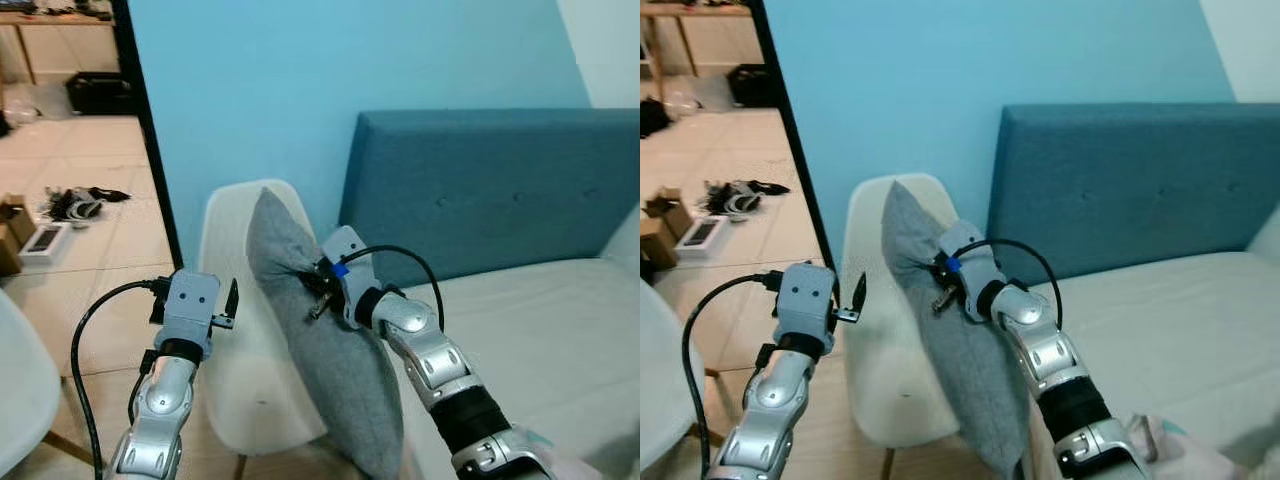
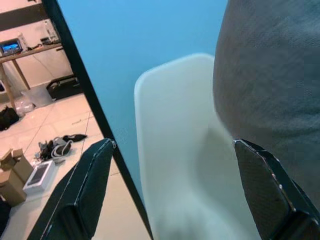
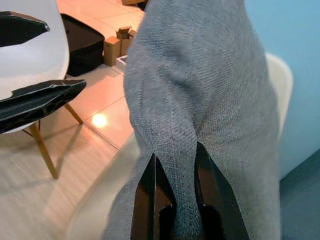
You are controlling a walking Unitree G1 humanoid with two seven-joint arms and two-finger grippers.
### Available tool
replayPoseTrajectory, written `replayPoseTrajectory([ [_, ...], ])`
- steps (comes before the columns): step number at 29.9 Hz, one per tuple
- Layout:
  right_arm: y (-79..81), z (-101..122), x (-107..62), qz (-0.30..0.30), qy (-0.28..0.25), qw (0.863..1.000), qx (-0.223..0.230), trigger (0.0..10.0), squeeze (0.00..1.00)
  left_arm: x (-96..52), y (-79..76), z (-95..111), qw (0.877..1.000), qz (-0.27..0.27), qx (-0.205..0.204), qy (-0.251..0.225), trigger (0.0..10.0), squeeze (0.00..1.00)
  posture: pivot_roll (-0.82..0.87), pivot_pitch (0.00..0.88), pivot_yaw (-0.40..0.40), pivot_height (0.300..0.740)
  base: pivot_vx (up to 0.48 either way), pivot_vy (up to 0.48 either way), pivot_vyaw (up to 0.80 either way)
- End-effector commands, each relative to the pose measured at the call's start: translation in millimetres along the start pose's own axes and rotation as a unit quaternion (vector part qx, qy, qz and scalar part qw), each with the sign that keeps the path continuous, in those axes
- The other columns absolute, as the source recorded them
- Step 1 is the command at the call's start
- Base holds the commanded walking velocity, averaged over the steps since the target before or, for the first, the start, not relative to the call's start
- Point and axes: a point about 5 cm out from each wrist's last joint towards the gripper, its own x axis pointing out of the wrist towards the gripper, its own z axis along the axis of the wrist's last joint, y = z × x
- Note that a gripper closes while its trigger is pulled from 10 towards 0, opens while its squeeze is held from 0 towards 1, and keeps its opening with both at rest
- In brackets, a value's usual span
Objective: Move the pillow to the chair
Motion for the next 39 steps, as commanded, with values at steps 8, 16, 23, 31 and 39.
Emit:
replayPoseTrajectory([
  [8, 0.8, 19.9, 8.9, 0.032, -0.051, 0.997, 0.052, 10.0, 0.0, 7.0, 22.4, 8.1, 0.996, 0.071, 0.044, -0.01, 10.0, 0.0, -0.22, 0.007, -0.083, 0.605, 0.0, 0.0, 0.0],
  [16, -24.5, 73.1, 18.0, 0.033, -0.157, 0.977, 0.14, 10.0, 0.0, 11.5, 32.1, 24.7, 0.99, 0.109, 0.076, -0.042, 10.0, 0.0, -0.21, 0.008, -0.086, 0.57, 0.0, 0.0, 0.0],
  [23, -47.6, 33.6, 27.4, -0.051, -0.071, 0.979, 0.183, 10.0, 0.0, 13.0, 29.8, 34.7, 0.987, 0.116, 0.097, -0.062, 10.0, 0.0, -0.21, 0.015, -0.091, 0.55, 0.0, 0.0, 0.0],
  [31, -46.3, -87.5, -18.6, -0.204, 0.218, 0.942, 0.156, 10.0, 0.0, 10.3, 28.2, 36.6, 0.984, 0.124, 0.112, -0.062, 10.0, 0.0, -0.2, 0.02, -0.099, 0.55, 0.0, 0.0, 0.0],
  [39, -41.7, -73.1, -1.5, -0.202, 0.19, 0.945, 0.172, 10.0, 0.0, 10.0, 30.1, 37.6, 0.983, 0.127, 0.117, -0.059, 10.0, 0.0, -0.18, 0.034, -0.099, 0.55, 0.0, 0.0, 0.0],
])
